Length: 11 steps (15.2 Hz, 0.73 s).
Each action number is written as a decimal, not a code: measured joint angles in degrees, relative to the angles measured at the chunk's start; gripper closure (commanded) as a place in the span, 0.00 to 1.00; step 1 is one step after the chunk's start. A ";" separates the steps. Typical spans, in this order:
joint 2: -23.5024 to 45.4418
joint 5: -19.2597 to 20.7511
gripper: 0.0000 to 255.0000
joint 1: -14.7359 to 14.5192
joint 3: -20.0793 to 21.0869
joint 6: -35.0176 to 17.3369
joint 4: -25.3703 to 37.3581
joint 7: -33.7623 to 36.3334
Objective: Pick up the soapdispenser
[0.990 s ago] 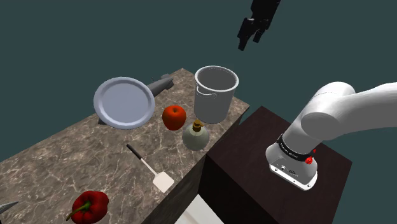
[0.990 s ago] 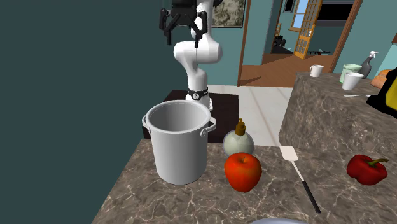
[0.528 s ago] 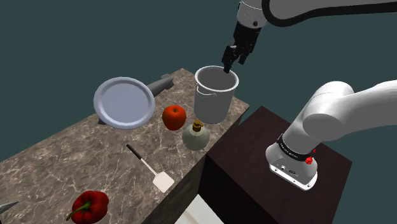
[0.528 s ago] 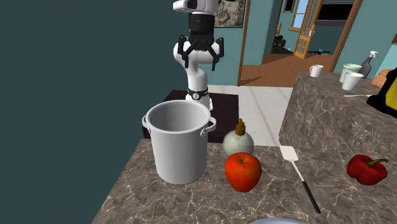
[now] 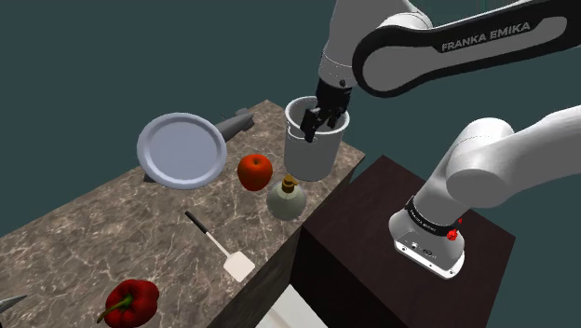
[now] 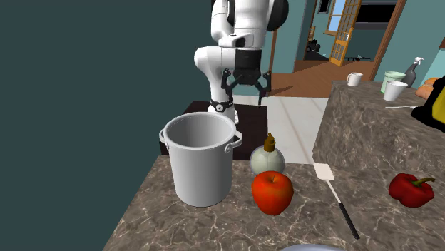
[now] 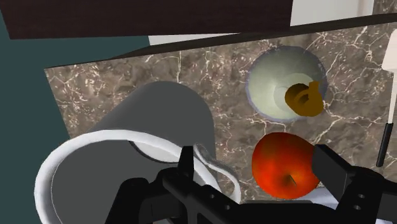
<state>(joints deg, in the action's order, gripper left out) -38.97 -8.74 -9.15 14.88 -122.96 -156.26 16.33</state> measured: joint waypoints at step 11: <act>19.81 -3.88 0.00 -2.90 10.39 -21.40 -1.23 9.18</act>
<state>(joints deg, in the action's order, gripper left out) -19.16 -12.62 -12.05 25.27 -144.37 -157.49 25.51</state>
